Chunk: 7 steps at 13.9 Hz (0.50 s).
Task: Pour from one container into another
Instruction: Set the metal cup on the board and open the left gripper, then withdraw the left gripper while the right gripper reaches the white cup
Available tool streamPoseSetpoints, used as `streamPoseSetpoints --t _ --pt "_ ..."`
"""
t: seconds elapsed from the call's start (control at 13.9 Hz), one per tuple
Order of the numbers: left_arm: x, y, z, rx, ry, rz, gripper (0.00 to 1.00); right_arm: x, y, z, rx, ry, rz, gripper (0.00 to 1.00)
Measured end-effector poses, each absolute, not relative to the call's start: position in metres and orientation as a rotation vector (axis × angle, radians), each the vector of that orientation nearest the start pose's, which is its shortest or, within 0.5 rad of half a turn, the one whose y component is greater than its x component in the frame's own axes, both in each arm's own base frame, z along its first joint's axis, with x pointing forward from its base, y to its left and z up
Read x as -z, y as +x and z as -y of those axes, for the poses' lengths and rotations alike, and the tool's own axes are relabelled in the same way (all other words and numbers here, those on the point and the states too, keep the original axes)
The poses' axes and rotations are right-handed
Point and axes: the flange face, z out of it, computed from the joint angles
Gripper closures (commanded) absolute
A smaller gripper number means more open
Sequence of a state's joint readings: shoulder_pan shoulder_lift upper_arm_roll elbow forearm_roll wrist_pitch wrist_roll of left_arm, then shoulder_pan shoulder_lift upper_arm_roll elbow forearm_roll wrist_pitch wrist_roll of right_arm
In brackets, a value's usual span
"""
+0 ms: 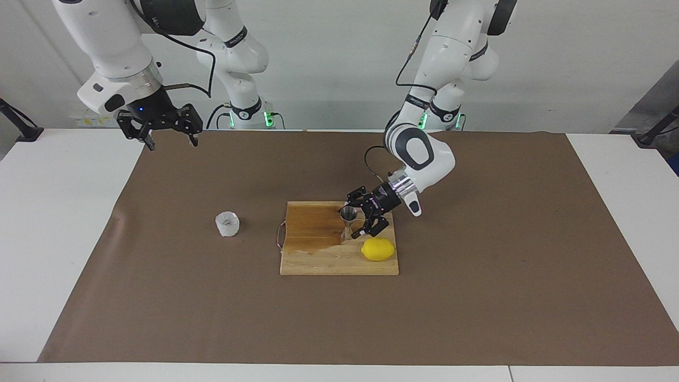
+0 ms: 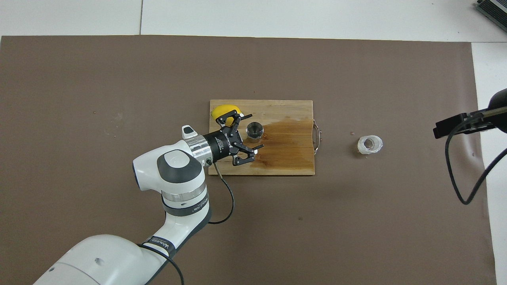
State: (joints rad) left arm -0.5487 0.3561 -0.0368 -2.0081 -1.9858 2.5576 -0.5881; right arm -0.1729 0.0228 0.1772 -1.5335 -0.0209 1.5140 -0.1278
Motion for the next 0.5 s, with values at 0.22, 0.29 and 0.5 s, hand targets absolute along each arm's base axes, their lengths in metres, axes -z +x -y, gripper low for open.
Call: streamPoseSetpoints --t 0.22,0.29,0.5 --pt "-0.289 0.503 0.315 0.58 1.429 -1.569 0.0 -0.625 0.556 0.001 -0.068 -3.148 0.207 0.0" --pt "-0.293 0.5 0.312 0.56 1.474 -1.554 0.0 -0.625 0.556 0.002 -0.068 -3.148 0.204 0.0" --pt "-0.303 0.492 0.3 0.481 1.579 -1.527 0.0 -0.625 0.556 0.003 -0.068 -3.148 0.206 0.0"
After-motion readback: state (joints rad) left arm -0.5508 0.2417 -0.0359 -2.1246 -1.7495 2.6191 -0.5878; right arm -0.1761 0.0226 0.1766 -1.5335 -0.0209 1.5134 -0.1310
